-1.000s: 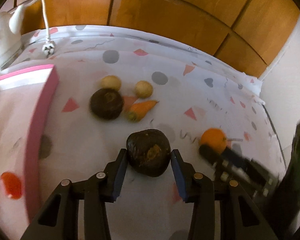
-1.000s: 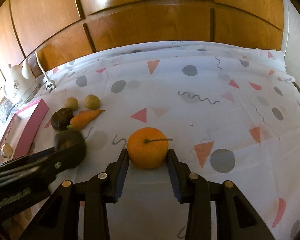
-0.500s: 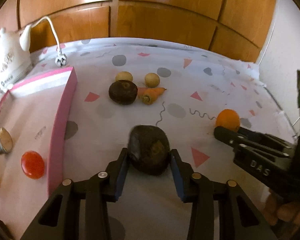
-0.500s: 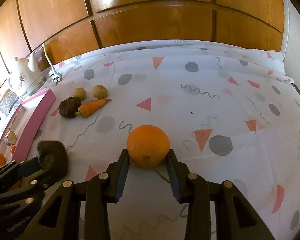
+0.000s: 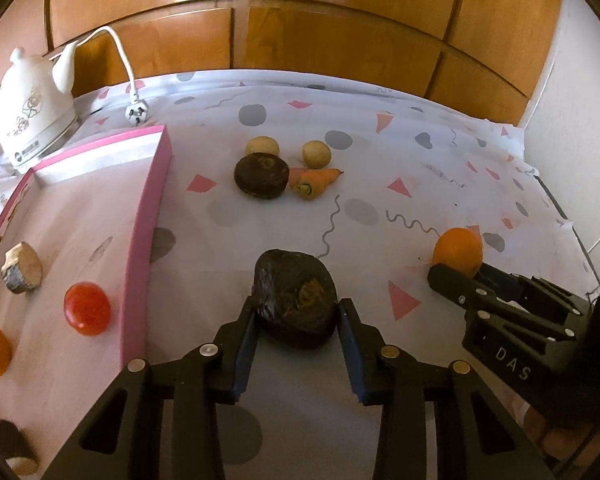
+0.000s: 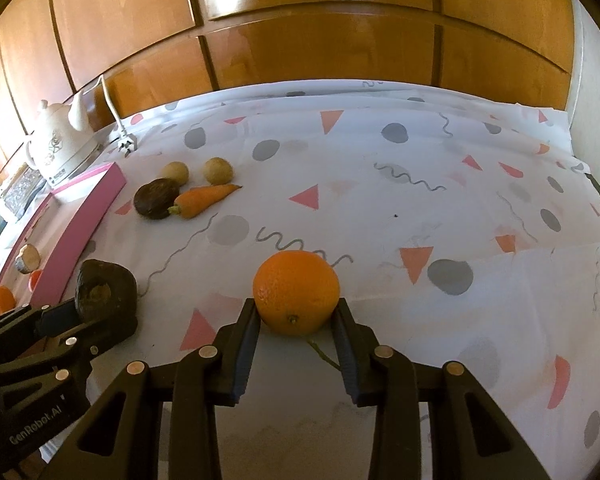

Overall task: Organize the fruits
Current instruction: 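Carry the dark beet into the pink tray and open the left gripper while the right places the mandarin there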

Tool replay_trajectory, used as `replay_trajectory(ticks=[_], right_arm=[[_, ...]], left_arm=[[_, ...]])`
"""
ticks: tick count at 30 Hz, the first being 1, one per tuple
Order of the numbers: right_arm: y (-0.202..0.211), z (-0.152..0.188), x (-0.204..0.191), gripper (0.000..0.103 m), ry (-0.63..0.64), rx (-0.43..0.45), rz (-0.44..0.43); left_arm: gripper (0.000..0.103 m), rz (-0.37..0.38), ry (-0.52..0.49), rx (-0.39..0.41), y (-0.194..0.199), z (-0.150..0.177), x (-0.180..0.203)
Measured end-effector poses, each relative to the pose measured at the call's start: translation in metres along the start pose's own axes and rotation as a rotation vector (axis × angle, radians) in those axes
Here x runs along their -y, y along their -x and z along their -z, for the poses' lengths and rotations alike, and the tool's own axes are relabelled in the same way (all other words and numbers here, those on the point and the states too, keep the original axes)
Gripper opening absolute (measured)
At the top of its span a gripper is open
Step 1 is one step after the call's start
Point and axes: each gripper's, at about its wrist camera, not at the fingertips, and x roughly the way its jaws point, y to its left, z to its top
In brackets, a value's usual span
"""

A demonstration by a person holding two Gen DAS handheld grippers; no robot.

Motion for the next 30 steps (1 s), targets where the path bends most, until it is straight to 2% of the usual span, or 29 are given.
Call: replay_trajectory(ticks=[12,23,30], right_arm=[[0.005,0.009,-0.020,0.037,0.041,-0.003,-0.016],[0.007,0.011,-0.034,0.037,0.063,-0.013,-0.030],[0.008,0.010,-0.048,0.036,0.071,-0.035,-0.081]], left_arm=[[0.039,-0.033,0.008,0.069,0.041,0.002,-0.007],[0.039,-0.081,0.075,0.113,0.070,0.003,-0.036],[0.039,-0.111,0.106,0.168,0.089,0.001,-0.057]])
